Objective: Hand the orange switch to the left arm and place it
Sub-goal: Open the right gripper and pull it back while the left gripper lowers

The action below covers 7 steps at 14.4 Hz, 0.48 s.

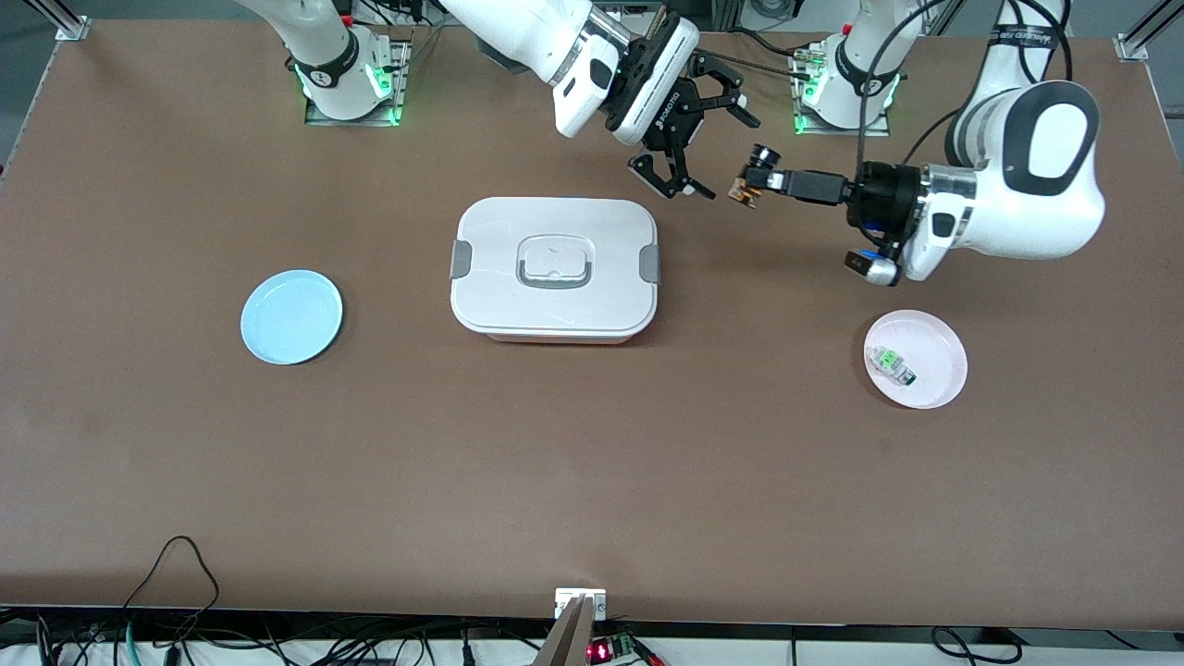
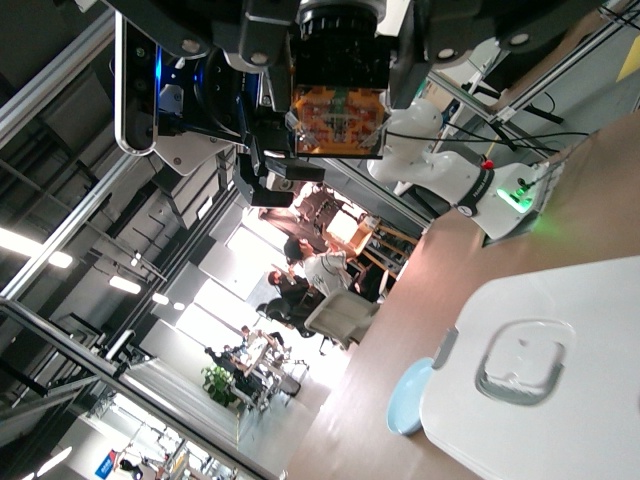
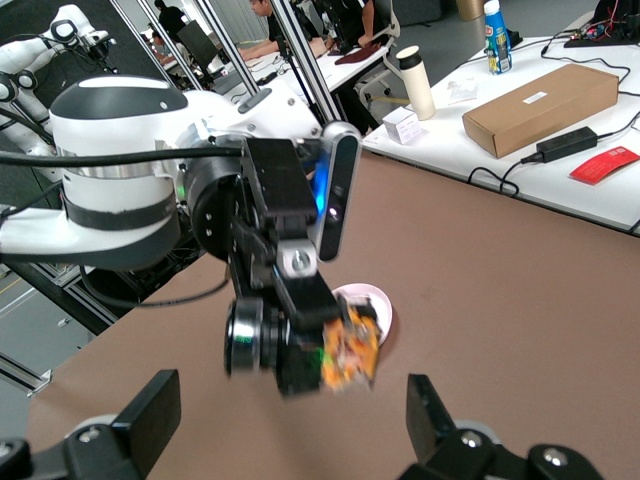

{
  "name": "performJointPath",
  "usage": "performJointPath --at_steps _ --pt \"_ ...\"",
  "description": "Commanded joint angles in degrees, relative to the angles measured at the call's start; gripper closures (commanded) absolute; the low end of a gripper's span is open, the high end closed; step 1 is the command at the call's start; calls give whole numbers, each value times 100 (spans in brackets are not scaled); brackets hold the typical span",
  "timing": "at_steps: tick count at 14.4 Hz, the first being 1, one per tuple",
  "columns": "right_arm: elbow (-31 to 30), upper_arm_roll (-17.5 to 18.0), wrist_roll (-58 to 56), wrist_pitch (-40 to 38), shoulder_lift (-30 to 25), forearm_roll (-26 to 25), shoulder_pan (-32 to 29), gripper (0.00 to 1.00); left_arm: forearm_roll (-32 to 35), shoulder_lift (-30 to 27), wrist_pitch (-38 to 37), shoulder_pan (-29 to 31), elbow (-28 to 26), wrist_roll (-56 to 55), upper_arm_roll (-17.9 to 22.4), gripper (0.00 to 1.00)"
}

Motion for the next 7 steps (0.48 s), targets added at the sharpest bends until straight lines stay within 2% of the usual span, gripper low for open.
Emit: performJointPath --at_steps 1,4,7 --pt "98 -4 46 -455 0 47 -187 0 596 -66 18 137 -40 -7 300 100" --pt "80 -57 37 -1281 -79 29 -565 0 1615 162 27 427 -48 527 503 100" --pt "71 -591 -7 -2369 -333 20 -645 0 2713 294 167 595 -40 634 574 100"
